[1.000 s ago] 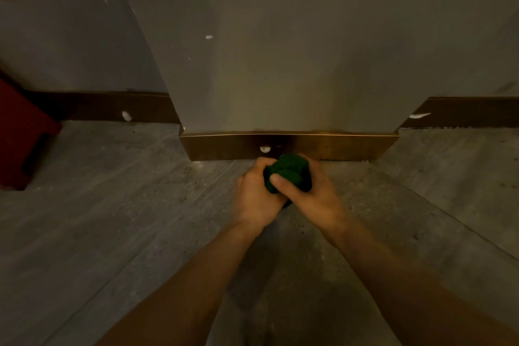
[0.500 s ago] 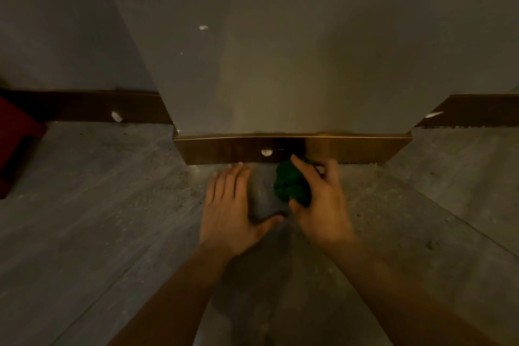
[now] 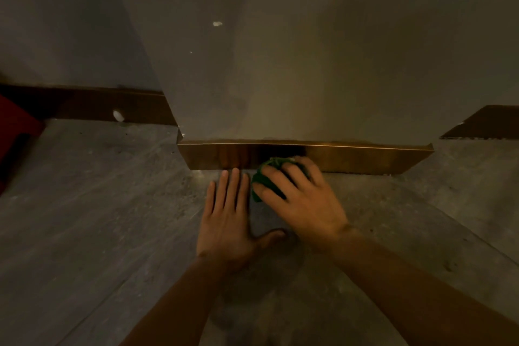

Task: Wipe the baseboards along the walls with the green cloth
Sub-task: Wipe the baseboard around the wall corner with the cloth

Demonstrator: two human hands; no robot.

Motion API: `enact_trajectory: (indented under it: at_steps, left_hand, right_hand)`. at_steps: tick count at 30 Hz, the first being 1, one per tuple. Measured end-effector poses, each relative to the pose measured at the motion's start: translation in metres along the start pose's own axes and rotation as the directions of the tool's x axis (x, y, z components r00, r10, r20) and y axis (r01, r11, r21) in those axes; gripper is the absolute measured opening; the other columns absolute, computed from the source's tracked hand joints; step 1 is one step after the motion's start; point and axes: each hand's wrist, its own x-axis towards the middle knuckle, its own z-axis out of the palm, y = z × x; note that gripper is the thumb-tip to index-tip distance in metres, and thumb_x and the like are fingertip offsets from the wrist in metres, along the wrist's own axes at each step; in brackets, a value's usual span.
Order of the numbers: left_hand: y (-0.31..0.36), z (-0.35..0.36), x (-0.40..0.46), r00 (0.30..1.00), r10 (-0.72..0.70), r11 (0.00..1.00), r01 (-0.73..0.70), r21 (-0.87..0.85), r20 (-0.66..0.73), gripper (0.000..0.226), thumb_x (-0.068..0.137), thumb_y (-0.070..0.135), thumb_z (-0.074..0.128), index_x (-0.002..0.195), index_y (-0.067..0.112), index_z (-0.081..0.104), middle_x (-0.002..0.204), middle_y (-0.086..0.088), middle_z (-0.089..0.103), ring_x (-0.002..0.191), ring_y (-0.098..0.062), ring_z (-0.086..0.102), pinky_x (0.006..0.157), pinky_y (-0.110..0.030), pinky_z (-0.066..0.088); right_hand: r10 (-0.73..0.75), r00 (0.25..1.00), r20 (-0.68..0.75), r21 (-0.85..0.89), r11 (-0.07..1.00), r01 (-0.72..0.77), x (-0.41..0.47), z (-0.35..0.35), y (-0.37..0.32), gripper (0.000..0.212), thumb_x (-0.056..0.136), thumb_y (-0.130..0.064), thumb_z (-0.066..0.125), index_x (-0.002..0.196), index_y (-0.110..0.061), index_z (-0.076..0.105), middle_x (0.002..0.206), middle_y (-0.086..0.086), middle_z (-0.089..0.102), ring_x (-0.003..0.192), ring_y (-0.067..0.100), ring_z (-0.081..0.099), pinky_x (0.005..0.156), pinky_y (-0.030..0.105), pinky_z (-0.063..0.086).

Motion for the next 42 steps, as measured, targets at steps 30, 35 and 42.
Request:
enact_trajectory:
  at_steps: [30, 35, 42]
  left_hand:
    - [-0.002, -0.001, 0.0, 1.0, 0.009, 1.0, -0.009, 0.007, 0.02, 0.131, 0.075, 0.1, 0.03, 0.162, 0.008, -0.002, 0.171, -0.013, -0.008, 0.156, -0.024, -0.015, 0.127, -0.054, 0.008]
    - [-0.002, 0.0, 0.0, 1.0, 0.001, 1.0, -0.002, 0.012, 0.027, 0.13, 0.075, 0.1, 0.029, 0.161, 0.008, -0.002, 0.17, -0.013, -0.008, 0.156, -0.024, -0.015, 0.127, -0.054, 0.008]
    - [0.002, -0.007, 0.001, 0.995, -0.029, 0.998, 0.023, 0.055, 0.097, 0.133, 0.071, 0.103, 0.017, 0.16, 0.009, -0.012, 0.169, -0.012, -0.018, 0.154, -0.023, -0.024, 0.127, -0.05, 0.0]
  right_hand:
    - [0.001, 0.953, 0.304, -0.391, 0.912, 0.124, -0.059, 0.002, 0.091, 0.066, 0.088, -0.002, 0.006, 0.132, 0.0, 0.056, 0.126, 0.019, 0.058, 0.108, 0.045, 0.056, 0.089, 0.054, 0.049]
    - [0.114, 0.929, 0.353, -0.386, 0.922, 0.034, -0.091, 0.002, 0.112, 0.044, 0.088, 0.001, 0.039, 0.126, -0.001, 0.06, 0.126, 0.02, 0.056, 0.106, 0.046, 0.052, 0.085, 0.055, 0.048]
    - [0.44, 0.736, 0.515, -0.454, 0.868, -0.201, -0.108, -0.026, 0.123, 0.051, 0.086, -0.02, 0.06, 0.136, -0.018, 0.049, 0.136, 0.012, 0.038, 0.116, 0.036, 0.037, 0.089, 0.046, 0.036]
